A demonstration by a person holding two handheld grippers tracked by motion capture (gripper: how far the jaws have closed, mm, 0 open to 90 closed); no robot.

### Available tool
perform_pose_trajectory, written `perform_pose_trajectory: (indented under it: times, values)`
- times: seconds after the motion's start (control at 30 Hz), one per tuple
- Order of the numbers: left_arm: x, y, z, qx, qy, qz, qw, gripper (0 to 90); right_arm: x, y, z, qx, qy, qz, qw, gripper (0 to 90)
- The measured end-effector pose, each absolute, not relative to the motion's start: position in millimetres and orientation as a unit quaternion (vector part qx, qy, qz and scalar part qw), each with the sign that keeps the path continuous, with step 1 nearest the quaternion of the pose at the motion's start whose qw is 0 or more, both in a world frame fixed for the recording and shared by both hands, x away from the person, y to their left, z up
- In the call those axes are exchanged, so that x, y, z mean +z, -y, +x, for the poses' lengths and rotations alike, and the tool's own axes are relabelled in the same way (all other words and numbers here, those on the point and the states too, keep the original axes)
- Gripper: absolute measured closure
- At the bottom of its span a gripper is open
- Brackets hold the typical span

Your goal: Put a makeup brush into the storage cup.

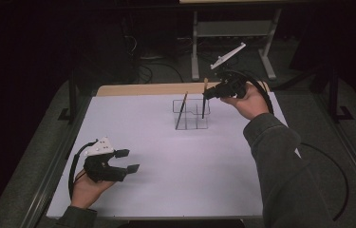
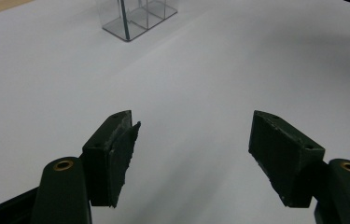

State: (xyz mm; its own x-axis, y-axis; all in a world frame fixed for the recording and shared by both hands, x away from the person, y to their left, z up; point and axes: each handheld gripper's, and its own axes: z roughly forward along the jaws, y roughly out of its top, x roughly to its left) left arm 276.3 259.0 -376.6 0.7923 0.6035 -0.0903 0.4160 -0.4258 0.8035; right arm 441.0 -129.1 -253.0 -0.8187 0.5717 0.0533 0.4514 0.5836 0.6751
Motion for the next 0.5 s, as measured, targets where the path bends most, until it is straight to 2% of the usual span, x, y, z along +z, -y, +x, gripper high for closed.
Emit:
perform_pose_trajectory:
  times: [0.5]
  values:
    - [-376.2, -262.5, 276.2, 0.106, -0.306, 0.834, 0.447, 30.1, -249.0, 109.9, 458.0, 0.349, -0.887, 0.285, 0.103, 83.3]
